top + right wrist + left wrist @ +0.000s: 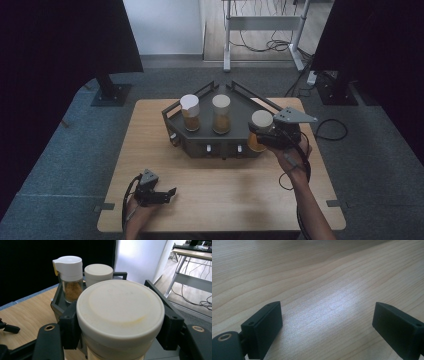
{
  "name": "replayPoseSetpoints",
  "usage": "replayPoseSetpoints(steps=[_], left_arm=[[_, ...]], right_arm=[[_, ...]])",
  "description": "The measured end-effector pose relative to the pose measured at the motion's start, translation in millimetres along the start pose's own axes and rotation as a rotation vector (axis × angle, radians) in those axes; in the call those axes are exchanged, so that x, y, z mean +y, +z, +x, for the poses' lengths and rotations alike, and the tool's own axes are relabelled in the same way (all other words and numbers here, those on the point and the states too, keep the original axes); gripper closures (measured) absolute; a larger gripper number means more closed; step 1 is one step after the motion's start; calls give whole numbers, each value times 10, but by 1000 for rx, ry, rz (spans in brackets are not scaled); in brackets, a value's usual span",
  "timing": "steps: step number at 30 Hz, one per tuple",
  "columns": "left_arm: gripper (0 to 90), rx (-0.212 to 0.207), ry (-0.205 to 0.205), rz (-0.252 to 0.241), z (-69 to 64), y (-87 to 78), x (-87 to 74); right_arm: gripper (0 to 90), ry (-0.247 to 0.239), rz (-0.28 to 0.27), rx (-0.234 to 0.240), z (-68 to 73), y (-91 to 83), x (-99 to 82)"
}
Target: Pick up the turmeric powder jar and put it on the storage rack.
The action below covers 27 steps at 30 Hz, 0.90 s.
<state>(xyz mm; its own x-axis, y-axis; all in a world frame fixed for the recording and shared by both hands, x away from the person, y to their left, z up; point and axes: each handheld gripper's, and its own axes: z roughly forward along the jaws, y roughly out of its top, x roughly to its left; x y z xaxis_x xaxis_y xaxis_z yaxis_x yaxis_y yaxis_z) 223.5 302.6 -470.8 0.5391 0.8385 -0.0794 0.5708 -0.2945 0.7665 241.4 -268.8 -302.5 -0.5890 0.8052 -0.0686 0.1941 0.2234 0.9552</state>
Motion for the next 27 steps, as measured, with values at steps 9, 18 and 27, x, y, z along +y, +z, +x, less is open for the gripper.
replayPoseSetpoints(steps=[9,18,27], left_arm=[[85,24,29,13,-69,12,22],[85,24,30,13,-70,13,21],[85,27,33,14,-79,15,24]], right_arm=[[332,5,-5,-17,-60,81,64],[332,15,-2,-23,-127,227,85],[332,34,-13,-24,-199,341,66]])
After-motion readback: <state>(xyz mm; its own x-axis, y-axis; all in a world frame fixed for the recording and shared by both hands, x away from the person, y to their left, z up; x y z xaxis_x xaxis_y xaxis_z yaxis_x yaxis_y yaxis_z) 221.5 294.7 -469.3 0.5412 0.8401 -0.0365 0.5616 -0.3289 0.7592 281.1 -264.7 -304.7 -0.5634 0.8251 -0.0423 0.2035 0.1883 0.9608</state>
